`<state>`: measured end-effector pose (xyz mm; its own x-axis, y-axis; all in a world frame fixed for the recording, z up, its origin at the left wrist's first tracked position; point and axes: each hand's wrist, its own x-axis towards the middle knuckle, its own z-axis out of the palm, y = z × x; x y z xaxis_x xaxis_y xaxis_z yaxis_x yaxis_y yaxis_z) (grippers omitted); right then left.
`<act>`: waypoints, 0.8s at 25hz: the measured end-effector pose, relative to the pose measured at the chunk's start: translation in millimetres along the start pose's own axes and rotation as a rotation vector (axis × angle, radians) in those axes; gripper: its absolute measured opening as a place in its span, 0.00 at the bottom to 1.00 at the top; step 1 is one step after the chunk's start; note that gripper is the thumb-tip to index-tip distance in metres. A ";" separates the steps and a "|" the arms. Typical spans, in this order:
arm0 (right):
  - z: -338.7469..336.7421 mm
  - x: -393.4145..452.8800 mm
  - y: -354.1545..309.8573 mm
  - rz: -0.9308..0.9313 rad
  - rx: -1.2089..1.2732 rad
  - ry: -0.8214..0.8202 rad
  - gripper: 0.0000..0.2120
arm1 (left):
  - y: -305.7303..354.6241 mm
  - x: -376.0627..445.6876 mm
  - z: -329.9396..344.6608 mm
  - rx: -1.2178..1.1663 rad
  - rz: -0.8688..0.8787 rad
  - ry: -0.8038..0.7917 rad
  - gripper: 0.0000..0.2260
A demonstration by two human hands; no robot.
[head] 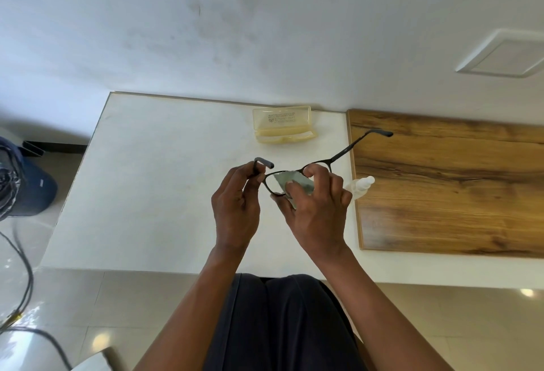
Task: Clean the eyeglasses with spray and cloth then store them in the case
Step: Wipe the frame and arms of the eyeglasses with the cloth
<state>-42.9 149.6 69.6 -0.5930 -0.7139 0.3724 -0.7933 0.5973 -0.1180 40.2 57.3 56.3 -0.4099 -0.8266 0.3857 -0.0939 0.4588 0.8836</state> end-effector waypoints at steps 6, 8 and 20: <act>12.3 7.0 -0.8 0.100 0.062 -0.124 0.18 | -4.0 8.3 12.0 0.010 0.014 -0.025 0.06; 17.0 11.9 -0.2 0.110 0.080 -0.162 0.18 | -5.5 13.4 17.4 0.015 0.012 -0.029 0.06; 27.3 29.0 9.2 0.098 0.232 -0.065 0.09 | -14.5 29.0 36.7 0.031 -0.004 0.000 0.06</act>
<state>-71.2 124.4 54.2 -0.6700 -0.6835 0.2896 -0.7378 0.5700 -0.3616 -3.6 38.6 45.0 -0.4096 -0.8283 0.3822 -0.1233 0.4654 0.8765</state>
